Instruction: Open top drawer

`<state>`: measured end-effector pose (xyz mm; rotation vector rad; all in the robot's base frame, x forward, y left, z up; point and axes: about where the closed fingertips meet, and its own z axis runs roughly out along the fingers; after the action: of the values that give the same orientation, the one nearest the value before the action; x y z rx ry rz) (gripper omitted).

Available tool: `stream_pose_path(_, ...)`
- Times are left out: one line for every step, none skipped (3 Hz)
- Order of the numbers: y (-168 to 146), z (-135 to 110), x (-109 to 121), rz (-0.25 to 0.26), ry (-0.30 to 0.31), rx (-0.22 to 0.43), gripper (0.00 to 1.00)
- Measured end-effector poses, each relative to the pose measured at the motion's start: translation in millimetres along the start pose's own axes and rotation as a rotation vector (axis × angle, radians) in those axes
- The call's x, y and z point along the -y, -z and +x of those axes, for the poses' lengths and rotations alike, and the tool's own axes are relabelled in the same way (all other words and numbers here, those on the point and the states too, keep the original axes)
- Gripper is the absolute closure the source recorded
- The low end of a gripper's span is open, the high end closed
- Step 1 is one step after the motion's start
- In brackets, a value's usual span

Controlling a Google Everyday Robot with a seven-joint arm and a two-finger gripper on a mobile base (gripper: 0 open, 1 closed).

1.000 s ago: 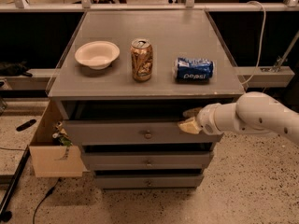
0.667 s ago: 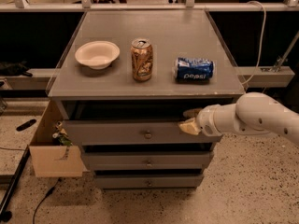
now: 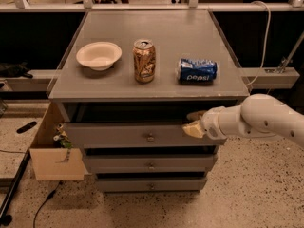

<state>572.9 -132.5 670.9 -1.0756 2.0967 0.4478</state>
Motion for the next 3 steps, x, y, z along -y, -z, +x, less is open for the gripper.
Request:
stream_pose_path(0.5,1.7,-3.8,-0.004,0.002,-0.001,1.00)
stream_pose_path(1.3,0.3,-3.9,-0.004,0.002,-0.001,1.00)
stream_pose_path(2.4,1.7,-6.6,-0.006,0.000,-0.001,1.00)
